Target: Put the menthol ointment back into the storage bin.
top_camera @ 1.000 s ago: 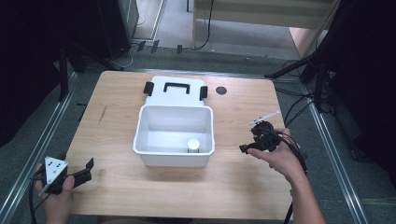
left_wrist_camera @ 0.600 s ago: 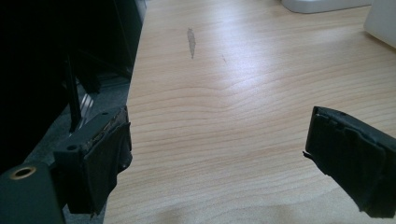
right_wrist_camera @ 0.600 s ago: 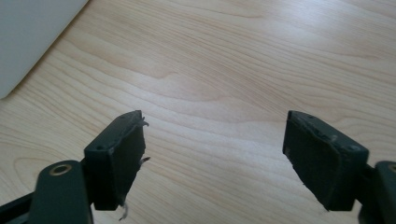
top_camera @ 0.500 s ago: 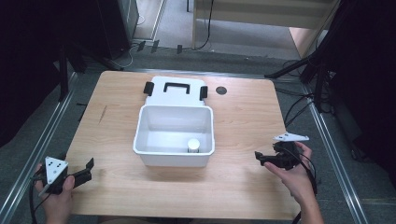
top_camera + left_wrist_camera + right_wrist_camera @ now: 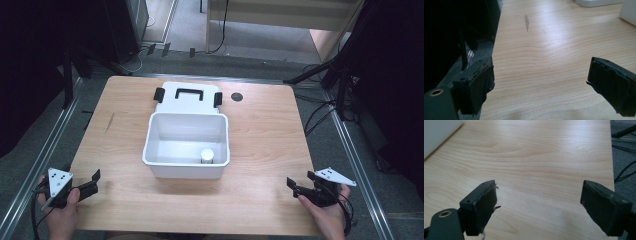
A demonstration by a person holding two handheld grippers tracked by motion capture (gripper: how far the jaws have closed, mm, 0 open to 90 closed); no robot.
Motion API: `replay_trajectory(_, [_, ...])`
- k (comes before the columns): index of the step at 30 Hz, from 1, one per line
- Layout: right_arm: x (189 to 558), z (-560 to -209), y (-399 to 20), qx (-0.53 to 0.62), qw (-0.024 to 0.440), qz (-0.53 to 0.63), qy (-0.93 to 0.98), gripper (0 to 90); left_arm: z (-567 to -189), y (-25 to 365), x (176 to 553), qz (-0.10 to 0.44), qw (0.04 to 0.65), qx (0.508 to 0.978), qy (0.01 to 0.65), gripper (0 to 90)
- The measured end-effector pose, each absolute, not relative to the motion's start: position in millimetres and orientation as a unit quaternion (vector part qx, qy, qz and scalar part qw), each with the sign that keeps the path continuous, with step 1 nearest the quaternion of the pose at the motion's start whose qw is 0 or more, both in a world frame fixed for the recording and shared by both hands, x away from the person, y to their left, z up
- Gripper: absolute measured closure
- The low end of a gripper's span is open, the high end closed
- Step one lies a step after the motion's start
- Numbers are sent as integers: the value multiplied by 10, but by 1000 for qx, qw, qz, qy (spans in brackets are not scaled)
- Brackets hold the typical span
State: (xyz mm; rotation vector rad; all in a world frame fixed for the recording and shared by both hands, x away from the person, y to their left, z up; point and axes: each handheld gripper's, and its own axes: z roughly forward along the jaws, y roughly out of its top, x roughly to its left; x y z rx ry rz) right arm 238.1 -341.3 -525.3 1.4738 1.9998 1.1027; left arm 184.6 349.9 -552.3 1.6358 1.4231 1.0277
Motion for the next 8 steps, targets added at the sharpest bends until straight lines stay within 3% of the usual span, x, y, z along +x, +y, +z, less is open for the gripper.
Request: replay_trajectory(8, [2239,-5392,-3549,548,200,413,700,144,-5523,3496,1845,398,362,634,556,78])
